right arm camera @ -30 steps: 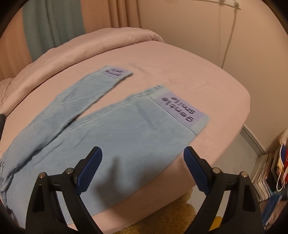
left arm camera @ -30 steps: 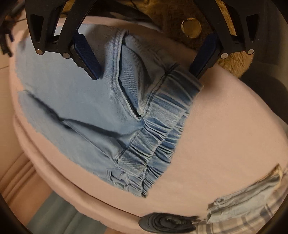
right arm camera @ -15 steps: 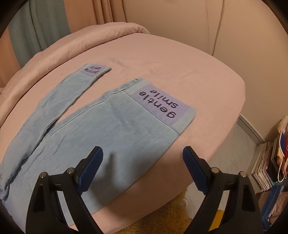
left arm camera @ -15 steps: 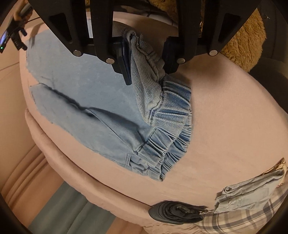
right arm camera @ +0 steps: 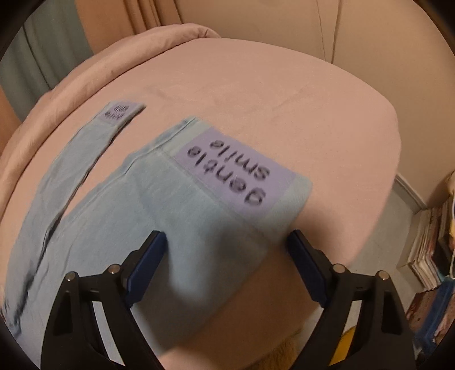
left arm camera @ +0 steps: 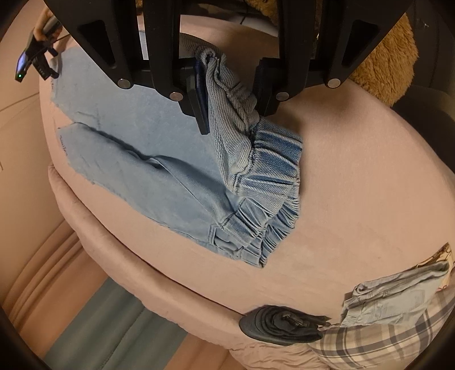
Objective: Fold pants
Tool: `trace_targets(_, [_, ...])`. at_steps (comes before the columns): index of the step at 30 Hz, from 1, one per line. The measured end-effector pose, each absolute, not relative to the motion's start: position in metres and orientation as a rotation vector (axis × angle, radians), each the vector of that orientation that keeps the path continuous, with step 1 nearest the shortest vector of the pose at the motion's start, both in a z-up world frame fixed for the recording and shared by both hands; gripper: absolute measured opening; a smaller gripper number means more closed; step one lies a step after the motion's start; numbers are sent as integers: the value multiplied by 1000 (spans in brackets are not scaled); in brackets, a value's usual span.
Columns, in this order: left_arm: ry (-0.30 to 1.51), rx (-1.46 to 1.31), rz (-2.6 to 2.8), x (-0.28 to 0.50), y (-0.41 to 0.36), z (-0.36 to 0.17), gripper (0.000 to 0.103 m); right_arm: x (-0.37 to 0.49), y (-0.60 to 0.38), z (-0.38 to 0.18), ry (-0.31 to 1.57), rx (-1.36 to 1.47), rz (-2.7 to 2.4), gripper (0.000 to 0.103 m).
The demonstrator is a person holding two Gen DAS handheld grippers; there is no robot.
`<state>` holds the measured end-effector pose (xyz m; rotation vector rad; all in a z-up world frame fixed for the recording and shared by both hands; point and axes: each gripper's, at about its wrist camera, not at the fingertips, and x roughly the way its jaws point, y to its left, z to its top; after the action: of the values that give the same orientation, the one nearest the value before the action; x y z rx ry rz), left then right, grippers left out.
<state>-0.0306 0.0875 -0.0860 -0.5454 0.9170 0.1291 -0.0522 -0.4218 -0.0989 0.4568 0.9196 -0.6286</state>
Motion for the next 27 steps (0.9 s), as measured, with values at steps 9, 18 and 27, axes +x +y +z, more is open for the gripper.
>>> trace_targets(9, [835, -509, 173, -44, 104, -57, 27, -63, -419, -54, 780, 428, -485, 12])
trace_targets(18, [1034, -479, 203, -39, 109, -120, 28, -82, -421, -93, 869, 453, -510, 13])
trace_targets(27, [1021, -470, 198, -35, 109, -121, 31, -74, -412, -91, 904, 362, -577, 13])
